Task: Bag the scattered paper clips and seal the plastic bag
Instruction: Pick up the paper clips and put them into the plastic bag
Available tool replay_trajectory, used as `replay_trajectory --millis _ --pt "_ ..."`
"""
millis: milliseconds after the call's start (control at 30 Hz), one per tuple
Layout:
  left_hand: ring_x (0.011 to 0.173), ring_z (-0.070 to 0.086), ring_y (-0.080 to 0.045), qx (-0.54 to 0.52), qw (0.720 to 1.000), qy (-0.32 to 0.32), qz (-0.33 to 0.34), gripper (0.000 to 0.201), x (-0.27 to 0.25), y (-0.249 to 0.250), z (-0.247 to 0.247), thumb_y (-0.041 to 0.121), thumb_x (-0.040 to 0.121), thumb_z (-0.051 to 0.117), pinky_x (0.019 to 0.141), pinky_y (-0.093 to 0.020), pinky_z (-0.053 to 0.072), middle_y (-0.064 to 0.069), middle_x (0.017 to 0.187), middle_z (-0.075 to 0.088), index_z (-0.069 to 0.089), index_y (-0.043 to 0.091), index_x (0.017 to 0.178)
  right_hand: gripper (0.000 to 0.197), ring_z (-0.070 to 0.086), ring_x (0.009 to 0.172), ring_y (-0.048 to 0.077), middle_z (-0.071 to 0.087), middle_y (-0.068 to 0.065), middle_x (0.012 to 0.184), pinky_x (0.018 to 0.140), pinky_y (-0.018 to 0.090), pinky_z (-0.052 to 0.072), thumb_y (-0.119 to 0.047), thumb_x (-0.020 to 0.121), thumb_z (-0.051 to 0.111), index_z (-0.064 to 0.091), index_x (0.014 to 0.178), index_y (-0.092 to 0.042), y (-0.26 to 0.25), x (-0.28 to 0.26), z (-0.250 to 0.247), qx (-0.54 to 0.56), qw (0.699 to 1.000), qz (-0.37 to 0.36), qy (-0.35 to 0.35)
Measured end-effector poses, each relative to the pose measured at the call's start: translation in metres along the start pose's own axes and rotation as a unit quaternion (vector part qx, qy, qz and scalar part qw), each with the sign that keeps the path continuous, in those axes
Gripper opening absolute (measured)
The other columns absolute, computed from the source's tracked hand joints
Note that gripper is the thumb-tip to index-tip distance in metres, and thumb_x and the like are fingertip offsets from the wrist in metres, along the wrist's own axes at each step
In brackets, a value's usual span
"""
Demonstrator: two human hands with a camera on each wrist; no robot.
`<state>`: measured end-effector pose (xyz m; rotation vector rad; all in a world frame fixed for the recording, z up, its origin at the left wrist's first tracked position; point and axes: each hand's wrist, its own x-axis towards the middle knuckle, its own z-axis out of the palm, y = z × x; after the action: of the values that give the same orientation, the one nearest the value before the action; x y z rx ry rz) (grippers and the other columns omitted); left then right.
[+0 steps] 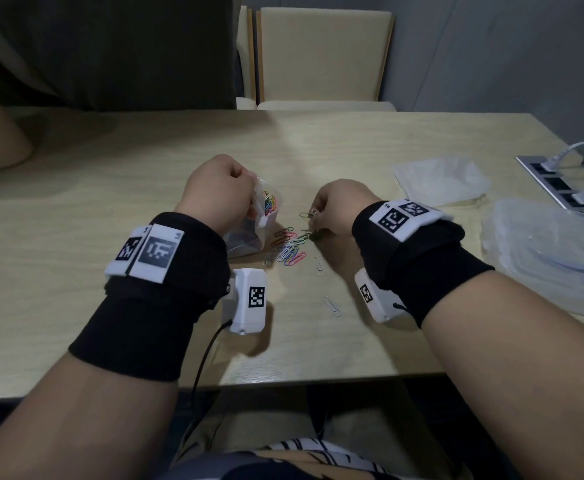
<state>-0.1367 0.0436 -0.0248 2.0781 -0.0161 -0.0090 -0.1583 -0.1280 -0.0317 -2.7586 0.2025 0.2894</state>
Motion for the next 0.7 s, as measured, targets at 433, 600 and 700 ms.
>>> replay_trajectory --millis 433,600,700 --pt "0.041 0.058 -0.015 -0.023 1.000 -0.010 -0.008 0.008 -0.008 0.009 -0.001 0.010 0.095 0.051 0.032 -0.024 0.045 -0.005 0.062 0.058 0.056 0.008 0.089 0.007 0.066 0.070 0.018 0.067 0.009 0.082 0.075 0.029 0.061 -0.009 0.090 0.062 0.067 0.091 -0.004 -0.046 -0.009 -0.020 0.350 0.935 -0.019 -0.045" --pt "0.027 0.048 0.000 -0.024 1.000 -0.002 -0.004 0.015 -0.005 0.005 -0.002 0.013 0.097 0.050 0.028 -0.015 0.036 -0.002 0.060 0.056 0.055 0.011 0.084 0.031 0.066 0.081 0.023 0.064 0.009 0.099 0.073 0.035 0.061 0.004 0.095 0.042 0.067 0.109 -0.007 -0.050 -0.012 -0.025 0.294 0.954 -0.057 0.004" --pt "0.041 0.058 -0.010 -0.033 0.999 0.009 -0.012 0.019 -0.002 0.002 -0.003 0.015 0.096 0.050 0.043 -0.022 0.047 -0.001 0.060 0.058 0.055 0.015 0.078 0.028 0.066 0.085 0.027 0.062 0.005 0.093 0.075 0.038 0.060 0.001 0.094 0.042 0.065 0.103 -0.012 -0.042 -0.011 -0.025 0.265 0.963 -0.034 0.043"
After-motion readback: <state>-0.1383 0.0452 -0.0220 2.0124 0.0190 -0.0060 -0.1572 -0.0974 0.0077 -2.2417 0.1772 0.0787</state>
